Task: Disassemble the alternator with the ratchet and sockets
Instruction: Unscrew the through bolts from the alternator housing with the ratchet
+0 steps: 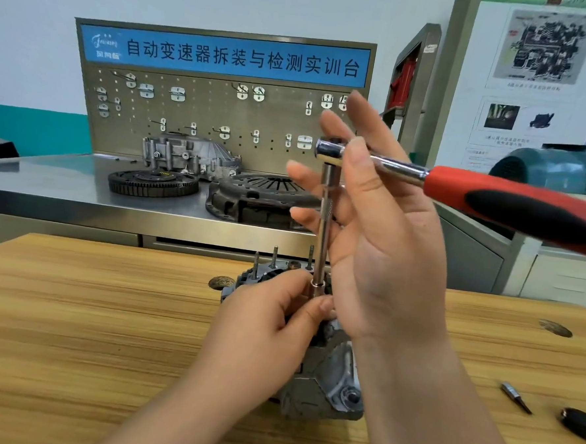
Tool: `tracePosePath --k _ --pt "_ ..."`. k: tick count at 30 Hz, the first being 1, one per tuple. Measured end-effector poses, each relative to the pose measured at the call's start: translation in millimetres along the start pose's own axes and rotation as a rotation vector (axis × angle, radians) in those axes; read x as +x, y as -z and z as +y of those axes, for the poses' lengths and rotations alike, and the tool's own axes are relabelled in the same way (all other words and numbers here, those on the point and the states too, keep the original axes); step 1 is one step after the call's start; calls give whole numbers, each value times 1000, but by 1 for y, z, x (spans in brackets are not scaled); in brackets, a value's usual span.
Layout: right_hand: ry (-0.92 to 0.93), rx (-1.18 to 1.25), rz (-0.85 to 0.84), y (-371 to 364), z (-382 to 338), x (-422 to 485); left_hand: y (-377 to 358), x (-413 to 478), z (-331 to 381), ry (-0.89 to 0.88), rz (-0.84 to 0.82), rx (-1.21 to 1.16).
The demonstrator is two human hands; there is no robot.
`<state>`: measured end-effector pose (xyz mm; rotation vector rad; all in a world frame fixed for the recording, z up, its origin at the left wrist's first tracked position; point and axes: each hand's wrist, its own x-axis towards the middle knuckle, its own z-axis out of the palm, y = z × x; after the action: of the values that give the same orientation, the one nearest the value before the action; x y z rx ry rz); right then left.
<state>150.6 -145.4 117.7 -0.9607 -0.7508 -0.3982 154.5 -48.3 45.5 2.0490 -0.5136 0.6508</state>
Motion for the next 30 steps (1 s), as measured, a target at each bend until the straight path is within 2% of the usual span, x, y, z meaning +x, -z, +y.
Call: tracePosePath --k 4,7,13,17,21,26,30 --pt "-76 80 -5 2 0 0 2 -2 -1 -35 -21 -19" --pt "-101 32 24 2 -1 0 1 -2 1 -30 -43 -26" --pt "70 -172 27 -1 -1 -2 0 -1 3 5 -23 4" --pt "-38 -21 34 2 -3 0 0 -1 3 -20 -5 -15" --pt "-173 54 16 4 -6 1 0 -2 2 -43 -55 -19" --pt "-66 -19 26 -1 1 -2 0 0 1 -6 -35 -7" --pt "-47 24 22 -2 3 -1 0 2 1 26 -36 -9"
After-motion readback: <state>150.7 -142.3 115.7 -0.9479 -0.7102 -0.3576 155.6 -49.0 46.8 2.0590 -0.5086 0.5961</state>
